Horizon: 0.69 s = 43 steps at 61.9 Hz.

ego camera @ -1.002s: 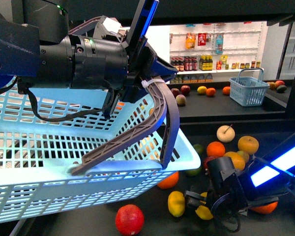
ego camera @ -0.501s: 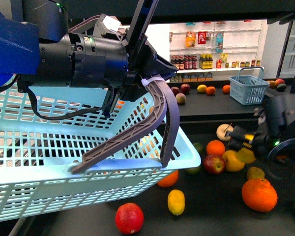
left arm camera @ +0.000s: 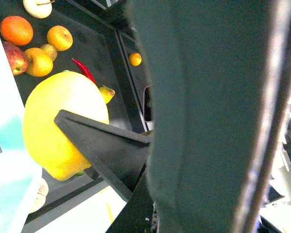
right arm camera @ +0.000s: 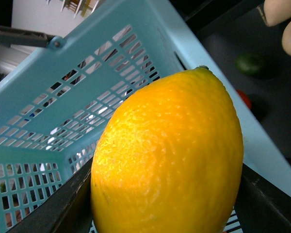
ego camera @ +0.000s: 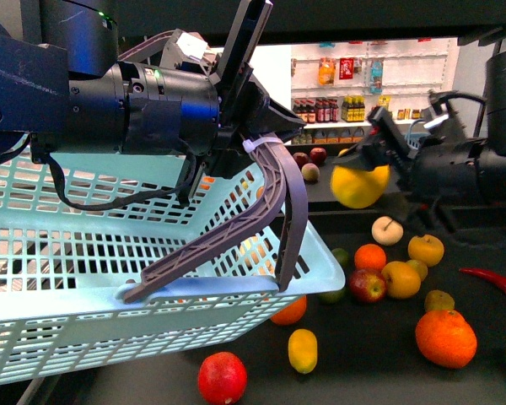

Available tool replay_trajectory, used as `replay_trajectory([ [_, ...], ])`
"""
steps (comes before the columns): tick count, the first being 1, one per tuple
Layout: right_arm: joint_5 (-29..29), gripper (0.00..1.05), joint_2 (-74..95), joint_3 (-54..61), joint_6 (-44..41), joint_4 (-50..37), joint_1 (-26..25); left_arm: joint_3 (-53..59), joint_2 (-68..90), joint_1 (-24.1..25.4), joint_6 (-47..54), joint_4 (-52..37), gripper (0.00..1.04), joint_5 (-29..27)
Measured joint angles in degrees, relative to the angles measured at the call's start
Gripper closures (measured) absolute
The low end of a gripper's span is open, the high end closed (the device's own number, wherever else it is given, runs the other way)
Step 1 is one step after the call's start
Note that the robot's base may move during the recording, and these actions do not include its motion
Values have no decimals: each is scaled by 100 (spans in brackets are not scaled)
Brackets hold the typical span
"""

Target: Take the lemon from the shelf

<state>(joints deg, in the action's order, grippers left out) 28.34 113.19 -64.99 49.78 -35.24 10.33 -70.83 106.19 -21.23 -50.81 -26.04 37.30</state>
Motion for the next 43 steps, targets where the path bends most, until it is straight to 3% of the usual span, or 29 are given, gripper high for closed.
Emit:
replay_trajectory([
  [30,111,34,328,37,-140,4,278,0,0,0,0,0,98,0],
  [43,192,8,328,90,-251,-101,308,0,0,0,0,0,98,0],
])
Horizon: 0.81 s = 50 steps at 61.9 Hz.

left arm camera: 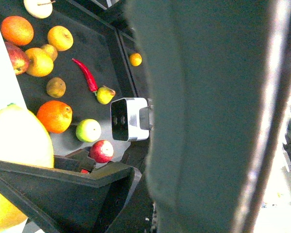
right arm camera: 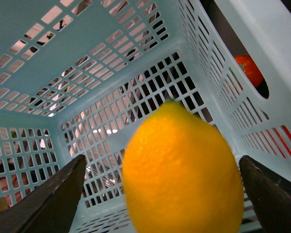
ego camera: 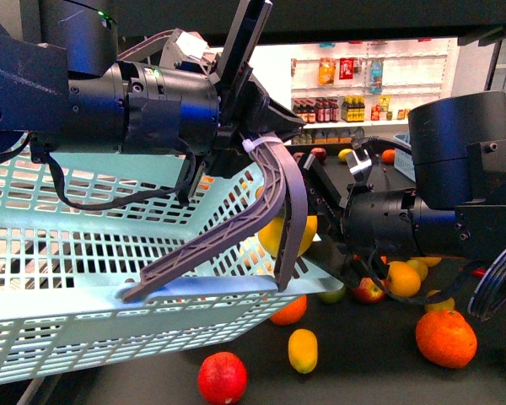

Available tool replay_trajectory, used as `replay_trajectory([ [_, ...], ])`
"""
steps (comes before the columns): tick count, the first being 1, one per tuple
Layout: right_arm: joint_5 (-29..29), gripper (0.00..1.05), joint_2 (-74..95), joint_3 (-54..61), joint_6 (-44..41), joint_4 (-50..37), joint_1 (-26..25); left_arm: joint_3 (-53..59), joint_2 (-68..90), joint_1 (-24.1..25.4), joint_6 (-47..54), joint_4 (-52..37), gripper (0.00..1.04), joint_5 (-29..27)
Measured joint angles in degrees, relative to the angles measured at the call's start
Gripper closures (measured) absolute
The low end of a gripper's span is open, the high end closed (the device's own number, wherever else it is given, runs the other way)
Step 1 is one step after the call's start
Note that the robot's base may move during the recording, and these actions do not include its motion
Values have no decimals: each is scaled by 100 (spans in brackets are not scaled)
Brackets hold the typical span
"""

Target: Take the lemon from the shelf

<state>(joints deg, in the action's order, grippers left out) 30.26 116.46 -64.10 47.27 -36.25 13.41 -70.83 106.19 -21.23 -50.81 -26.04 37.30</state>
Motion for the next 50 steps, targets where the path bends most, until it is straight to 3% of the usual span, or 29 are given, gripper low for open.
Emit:
replay_trajectory([
  [14,37,7,-2,24,-28,-367,-101,0,0,0,4,4,98,-13],
  [22,-4,7,-4,22,-13,-730,-407,-4,2,0,-28,9,99,0],
  [38,-903,7,452,-378,-551,-511,-1325,-7,2,0,-24,11,99,-17],
  [50,-1493,7,1270,-629,-1488,57,-1497,-7,2,0,-31,11,99,20],
])
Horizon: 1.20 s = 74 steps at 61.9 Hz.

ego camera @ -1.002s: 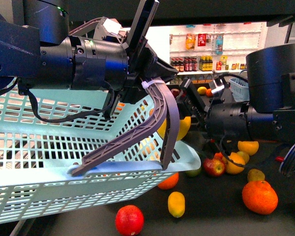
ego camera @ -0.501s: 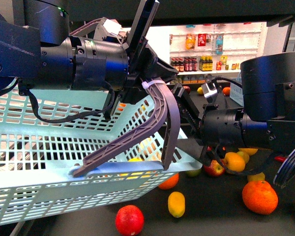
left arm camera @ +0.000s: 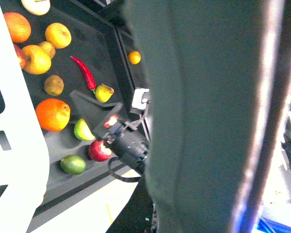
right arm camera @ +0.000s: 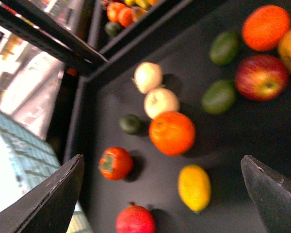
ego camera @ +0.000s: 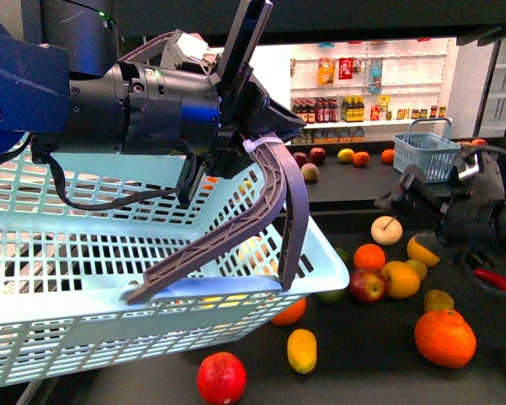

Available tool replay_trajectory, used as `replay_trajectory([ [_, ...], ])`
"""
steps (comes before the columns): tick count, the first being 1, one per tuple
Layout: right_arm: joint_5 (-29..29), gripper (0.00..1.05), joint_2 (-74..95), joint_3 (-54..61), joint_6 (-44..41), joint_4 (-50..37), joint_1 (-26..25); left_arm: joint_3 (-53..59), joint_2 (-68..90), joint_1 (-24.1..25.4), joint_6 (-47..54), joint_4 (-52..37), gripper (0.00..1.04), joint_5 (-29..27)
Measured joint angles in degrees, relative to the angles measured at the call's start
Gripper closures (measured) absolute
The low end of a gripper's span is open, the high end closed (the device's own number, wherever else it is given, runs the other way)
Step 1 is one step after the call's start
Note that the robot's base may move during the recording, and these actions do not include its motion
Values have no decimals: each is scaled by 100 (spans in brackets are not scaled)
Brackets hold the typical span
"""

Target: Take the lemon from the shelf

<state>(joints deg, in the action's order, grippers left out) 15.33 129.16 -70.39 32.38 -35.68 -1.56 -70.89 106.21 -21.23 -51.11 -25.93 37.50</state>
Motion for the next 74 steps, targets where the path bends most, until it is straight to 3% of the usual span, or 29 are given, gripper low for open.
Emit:
replay_trajectory([
  [13,-461,7,927,-339,-1480,531,87,0,0,-2,4,0,99,-28],
  [31,-227,7,1744,-435,-2621,328,597,0,0,-2,4,0,99,-20],
  [51,-302,7,2256,-1152,-3027,221,1231,0,0,-2,2,0,99,-37],
  [74,-1003,7,3202,-2337,-3069,662,1467,0,0,-2,0,0,99,-13],
])
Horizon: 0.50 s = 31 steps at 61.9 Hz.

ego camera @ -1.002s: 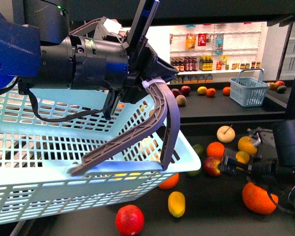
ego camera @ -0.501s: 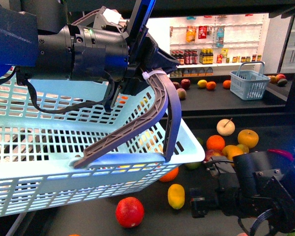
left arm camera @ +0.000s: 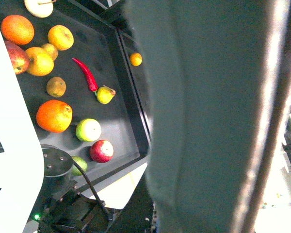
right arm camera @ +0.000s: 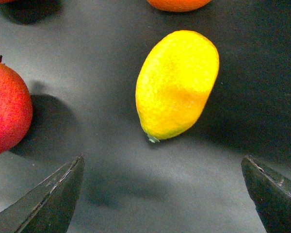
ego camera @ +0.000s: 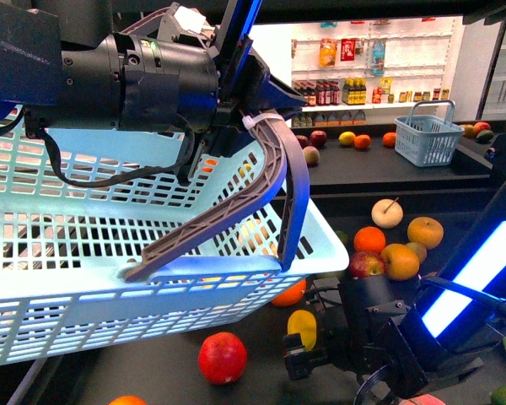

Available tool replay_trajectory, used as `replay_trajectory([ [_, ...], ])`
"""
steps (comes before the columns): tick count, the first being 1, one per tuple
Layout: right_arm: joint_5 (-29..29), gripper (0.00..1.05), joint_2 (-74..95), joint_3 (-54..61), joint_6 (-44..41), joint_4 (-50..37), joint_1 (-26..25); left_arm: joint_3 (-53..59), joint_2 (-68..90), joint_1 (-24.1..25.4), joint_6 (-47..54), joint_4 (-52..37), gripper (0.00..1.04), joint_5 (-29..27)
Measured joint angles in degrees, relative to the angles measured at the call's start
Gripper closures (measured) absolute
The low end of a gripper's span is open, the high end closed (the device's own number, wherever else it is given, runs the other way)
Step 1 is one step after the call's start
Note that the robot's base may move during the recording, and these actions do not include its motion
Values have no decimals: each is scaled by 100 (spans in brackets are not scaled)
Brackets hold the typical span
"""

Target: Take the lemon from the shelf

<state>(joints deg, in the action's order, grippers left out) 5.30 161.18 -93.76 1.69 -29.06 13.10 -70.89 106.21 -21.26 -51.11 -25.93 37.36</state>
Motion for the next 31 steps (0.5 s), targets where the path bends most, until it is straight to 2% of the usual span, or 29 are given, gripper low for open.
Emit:
replay_trajectory([
  [31,-551,7,852,-1512,155,791,50,0,0,0,2,0,99,-9],
])
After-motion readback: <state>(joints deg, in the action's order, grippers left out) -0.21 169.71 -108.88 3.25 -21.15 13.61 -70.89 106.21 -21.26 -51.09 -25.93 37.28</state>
